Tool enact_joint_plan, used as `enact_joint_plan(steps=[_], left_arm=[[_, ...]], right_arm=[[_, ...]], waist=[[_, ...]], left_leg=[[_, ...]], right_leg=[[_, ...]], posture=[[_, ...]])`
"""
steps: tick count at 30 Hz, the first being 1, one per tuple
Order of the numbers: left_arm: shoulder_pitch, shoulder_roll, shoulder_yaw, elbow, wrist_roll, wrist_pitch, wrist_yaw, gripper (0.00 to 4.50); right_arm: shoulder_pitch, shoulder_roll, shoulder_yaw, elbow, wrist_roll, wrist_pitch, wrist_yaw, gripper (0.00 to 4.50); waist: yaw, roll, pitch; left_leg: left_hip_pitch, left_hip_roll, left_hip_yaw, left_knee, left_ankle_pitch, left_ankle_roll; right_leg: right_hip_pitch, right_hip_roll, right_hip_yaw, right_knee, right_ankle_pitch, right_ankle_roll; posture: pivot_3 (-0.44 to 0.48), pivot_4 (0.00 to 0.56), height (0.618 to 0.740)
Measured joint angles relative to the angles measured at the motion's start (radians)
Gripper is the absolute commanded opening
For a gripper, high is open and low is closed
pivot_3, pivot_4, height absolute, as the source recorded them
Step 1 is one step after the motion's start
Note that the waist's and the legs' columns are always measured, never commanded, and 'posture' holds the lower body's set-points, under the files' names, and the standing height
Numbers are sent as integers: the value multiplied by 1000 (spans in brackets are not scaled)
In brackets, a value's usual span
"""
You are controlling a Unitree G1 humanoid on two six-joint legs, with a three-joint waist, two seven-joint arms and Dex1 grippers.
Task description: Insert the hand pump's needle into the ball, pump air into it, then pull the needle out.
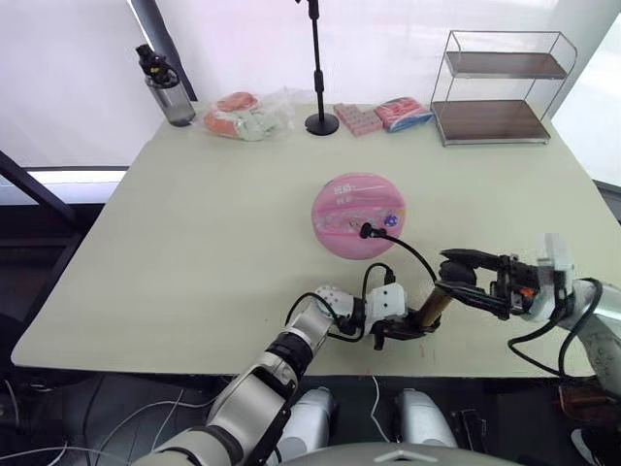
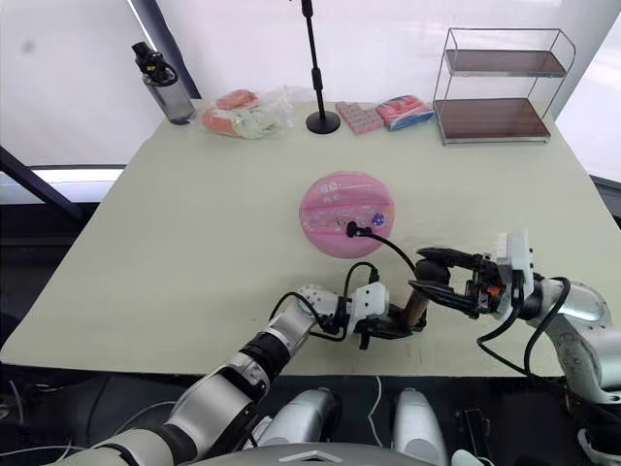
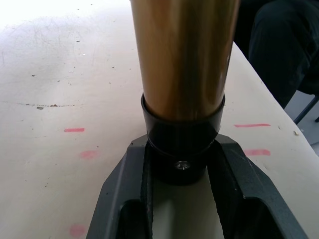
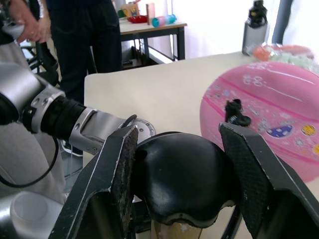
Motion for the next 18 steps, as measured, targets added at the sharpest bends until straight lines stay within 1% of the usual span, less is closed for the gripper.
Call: enact_joint_plan(steps=[1, 2, 7, 14, 18], left_arm=[[0, 0, 0, 0, 0, 0, -1, 1088], [-1, -1, 2, 0, -1, 0, -4, 1088], [-2, -3, 5, 4, -4, -5, -14, 1088], [-4, -4, 6, 6, -5, -9, -16, 1088], [-3, -6, 8, 7, -8, -17, -16, 1088]], right_arm=[[-2, -6, -7, -6, 11, 11, -2, 2103], [-22, -36, -53, -38, 81, 62, -14, 2103], [-92, -111, -192, -93, 280, 193, -65, 2103], [-188, -209, -273, -92, 380, 281, -81, 2103], [-220, -228, -273, -84, 392, 323, -88, 2103]], waist=[[0, 0, 0], [0, 0, 1], [0, 0, 3], [1, 3, 4], [1, 2, 6]], left_leg=[[0, 0, 1, 0, 0, 0], [0, 0, 6, 0, -2, 4], [0, 0, 10, 0, -3, 6], [-1, 0, 8, 0, -3, 6], [-2, 0, 8, 0, -3, 6]], right_leg=[[0, 0, 1, 0, 0, 0], [-1, 0, 5, -2, 1, 3], [-1, 0, 9, -4, 2, 5], [-1, -1, 7, -4, 2, 4], [-2, -1, 7, -4, 2, 4]], posture=[[0, 150, 736], [0, 150, 736], [0, 150, 736], [0, 150, 736], [0, 150, 736]])
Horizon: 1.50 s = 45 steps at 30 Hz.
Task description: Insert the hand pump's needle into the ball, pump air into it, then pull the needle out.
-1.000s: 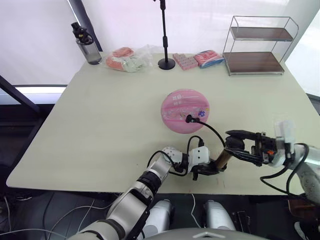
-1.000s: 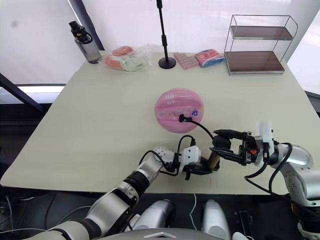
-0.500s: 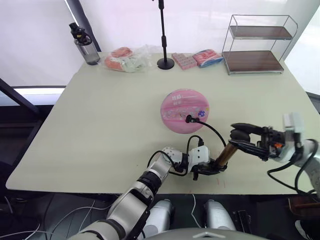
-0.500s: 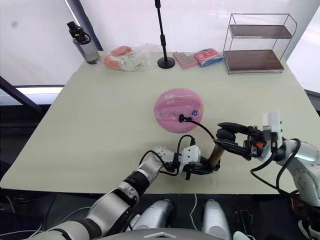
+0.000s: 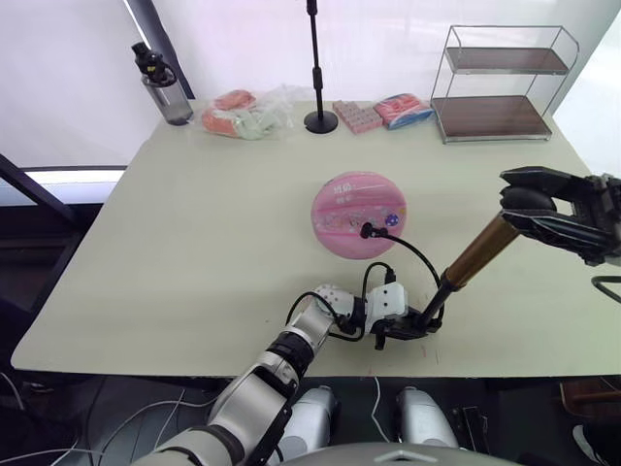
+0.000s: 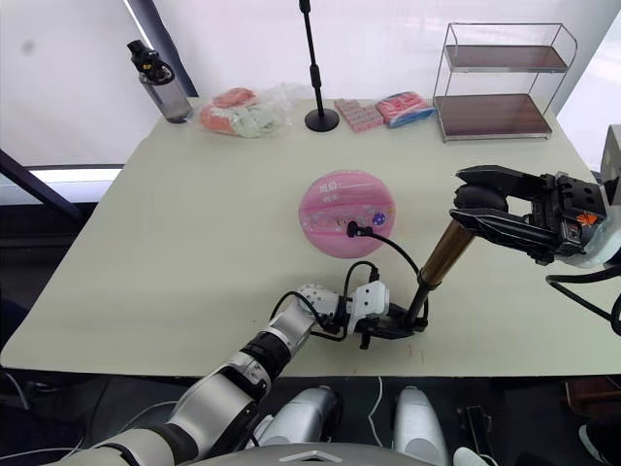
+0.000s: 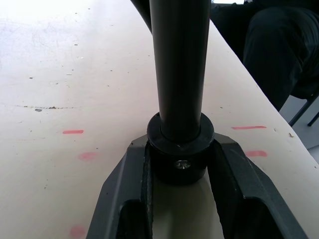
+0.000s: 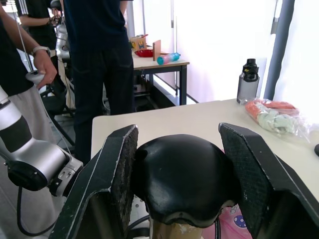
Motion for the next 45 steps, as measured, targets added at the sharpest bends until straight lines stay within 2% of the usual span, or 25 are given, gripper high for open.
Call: enact_joint_plan(steps=[5, 10, 15, 22, 25, 31, 37, 40, 45], left_arm=[[1, 1, -1, 0, 2, -2, 2, 1088], [1, 6, -1, 0, 11, -2, 6, 1088], [3, 5, -2, -1, 16, -2, 12, 1088], [4, 5, -2, 1, 22, -2, 22, 1088], [4, 6, -1, 2, 22, -2, 24, 1088], [4, 5, 2, 5, 22, -4, 23, 1088], [1, 4, 3, 13, 23, -13, 24, 1088], [0, 1, 4, 15, 22, -19, 25, 1088], [-1, -6, 6, 16, 22, -21, 22, 1088]], right_arm=[[9, 23, 0, -7, -15, -10, 13, 2103], [88, 55, 20, -26, -93, -74, 64, 2103], [155, 130, 128, -29, -221, -176, 97, 2103], [246, 305, 279, 38, -427, -401, 114, 2103], [269, 334, 321, 73, -490, -467, 114, 2103], [274, 343, 353, 108, -548, -527, 112, 2103], [272, 318, 346, 96, -539, -508, 110, 2103], [245, 267, 312, 94, -483, -427, 102, 2103], [157, 152, 199, 43, -265, -242, 96, 2103]], waist=[[1, 0, 0], [-1, 0, -1], [-2, 1, -2], [-2, -1, -4], [-3, 0, -5], [-3, 0, -5], [-2, 0, -5], [-2, 1, -4], [0, 5, -1]], left_leg=[[0, 1, -4, 0, 0, -1], [2, 2, -6, 0, 0, -1], [3, 2, -6, 0, 0, -1], [5, 2, -6, 0, 1, -2], [5, 2, -5, 0, 1, -2], [5, 2, -6, 0, 1, -2], [5, 2, -6, 0, 1, -2], [4, 1, -6, 0, 1, -2], [2, 0, -7, 0, 1, -2]], right_leg=[[0, -1, -3, 0, 0, -1], [3, 0, -5, 1, 0, -1], [4, 3, -5, 1, 0, -1], [4, 3, -5, 1, 0, -1], [4, 4, -4, 2, 0, 0], [4, 5, -4, 2, 0, -1], [4, 4, -4, 2, 0, -1], [3, 4, -4, 2, 0, -1], [3, 2, -5, 0, 0, -1]], posture=[[0, 150, 736], [0, 150, 736], [0, 150, 736], [0, 150, 736], [0, 150, 736], [0, 150, 736], [0, 150, 736], [0, 150, 736], [0, 150, 736]])
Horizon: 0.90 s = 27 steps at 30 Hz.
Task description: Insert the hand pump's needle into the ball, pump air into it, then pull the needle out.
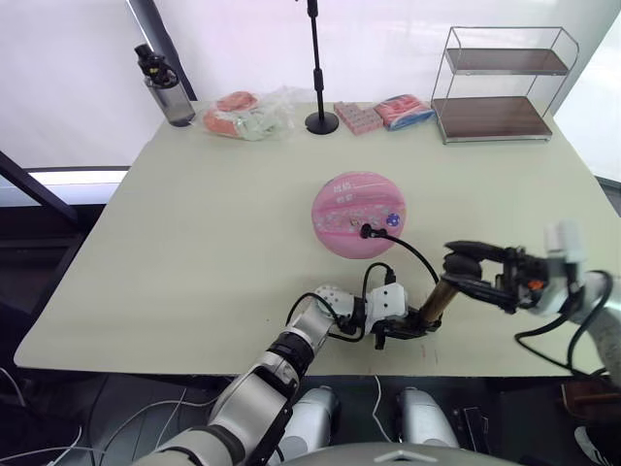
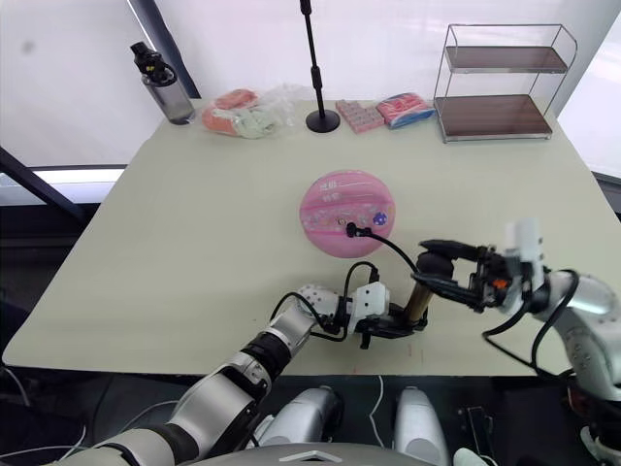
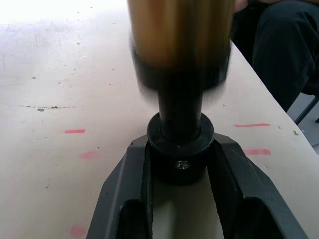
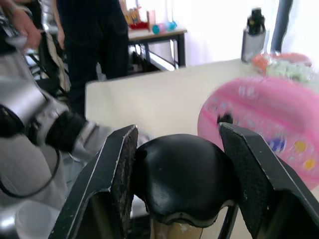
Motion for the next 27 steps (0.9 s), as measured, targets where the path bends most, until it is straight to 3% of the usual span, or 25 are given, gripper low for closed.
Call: enact_joint_plan(steps=[12, 21, 27], left_arm=[[-4, -4, 3, 8, -1, -2, 0, 1088], [-10, -11, 11, 12, -15, -11, 2, 1088], [-14, -9, 8, 14, -5, -11, 4, 1088]], right_arm=[[-190, -130, -143, -11, 221, 193, -25, 2103], [-270, -154, -144, 17, 224, 277, -32, 2103], [-219, -116, -148, -9, 175, 223, -3, 2103]], waist=[[1, 0, 0], [0, -1, 5], [1, -2, 4]], left_leg=[[-1, 0, -1, 0, 0, 0], [-8, 0, -2, 0, 1, -1], [-10, 0, -2, 1, 2, -4]], right_leg=[[0, -2, -2, -1, 0, 0], [-7, -3, -3, -1, 0, 0], [-8, -4, -3, 0, 0, 0]], posture=[[0, 150, 736], [0, 150, 736], [0, 150, 736]])
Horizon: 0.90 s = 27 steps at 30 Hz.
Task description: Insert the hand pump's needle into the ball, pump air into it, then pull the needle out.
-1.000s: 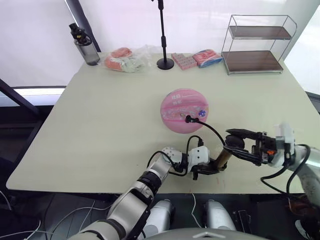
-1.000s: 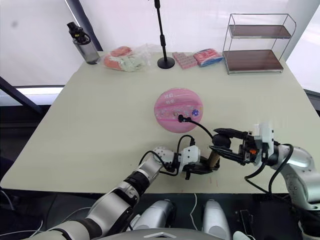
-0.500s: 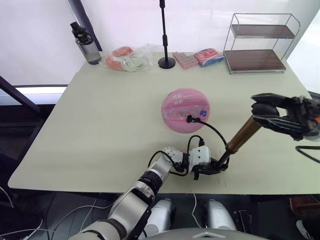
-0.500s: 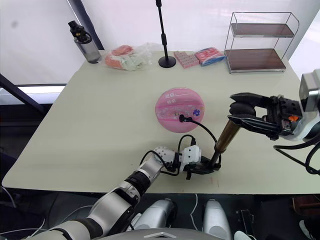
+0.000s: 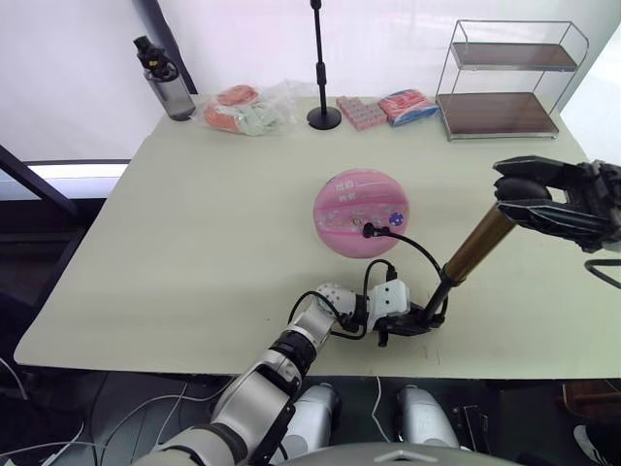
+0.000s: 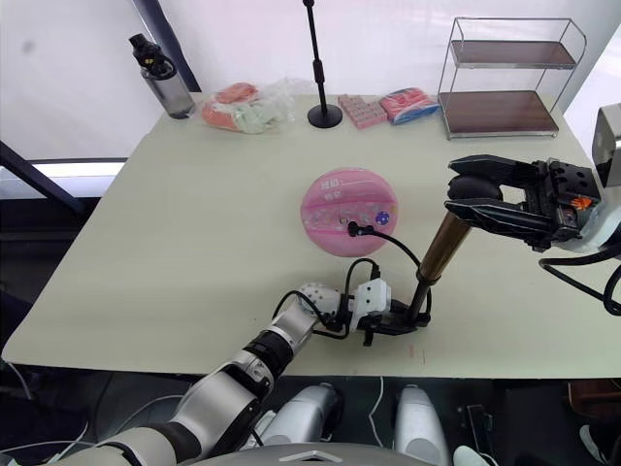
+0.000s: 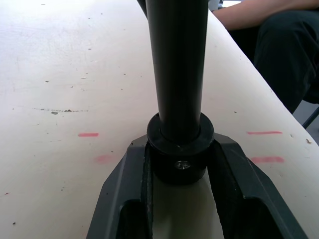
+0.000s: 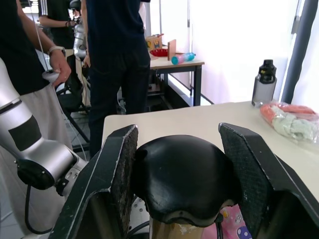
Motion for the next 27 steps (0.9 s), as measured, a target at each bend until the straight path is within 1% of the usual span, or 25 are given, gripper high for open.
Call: enact_joint_plan(steps=[1, 4, 5, 8, 13, 18, 20, 24, 27], left_arm=[[-2, 3, -1, 1, 7, 0, 1, 1088], [-2, 6, 0, 10, 10, 0, 11, 1088], [-2, 6, 1, 10, 10, 0, 11, 1088], [0, 6, 1, 14, 17, 0, 17, 1088], [0, 5, 2, 15, 20, 0, 17, 1088], [0, 4, 3, 19, 22, 0, 17, 1088], [1, 3, 4, 20, 22, 0, 18, 1088], [1, 3, 5, 25, 23, 0, 20, 1088], [0, 4, 7, 30, 23, 0, 23, 1088]], right_arm=[[31, 24, 4, -9, -28, -34, 6, 2103], [82, 75, 34, -12, -85, -99, 14, 2103], [85, 78, 36, -13, -88, -103, 14, 2103], [163, 144, 107, -21, -187, -210, 29, 2103], [245, 204, 186, 40, -305, -352, 65, 2103], [287, 236, 236, 117, -386, -465, 103, 2103], [301, 272, 273, 162, -432, -507, 94, 2103], [306, 308, 308, 170, -475, -589, 80, 2103], [305, 307, 314, 174, -477, -602, 77, 2103]], waist=[[0, 0, 0], [-4, 0, -1], [-4, 0, -1], [-4, -3, -3], [-5, -4, -6], [-4, -6, -8], [-3, -6, -9], [-4, -6, -11], [-5, -7, -12]], left_leg=[[1, 0, 0, 0, 0, 0], [10, 0, 2, 0, -2, 4], [10, 0, 2, -1, -3, 4], [12, 1, 0, 0, -2, 4], [12, 1, 0, 0, -2, 4], [13, 1, 0, 0, -2, 4], [13, 1, 0, 0, -2, 3], [13, 1, 0, -1, -2, 3], [14, 1, -1, 0, -2, 3]], right_leg=[[0, 0, 0, 0, 0, 0], [8, 1, 2, 1, 0, 0], [9, 1, 2, 1, 0, 0], [10, 4, 1, 1, 0, 1], [10, 4, 1, 1, 0, 0], [10, 5, 1, 1, 0, 0], [10, 5, 1, 1, 0, 0], [11, 5, 1, 1, 0, 0], [11, 6, 1, 1, 0, 0]], posture=[[0, 150, 736], [0, 150, 736], [0, 150, 736], [0, 150, 736], [0, 150, 736], [0, 150, 736], [0, 150, 736], [0, 150, 736], [0, 150, 736]])
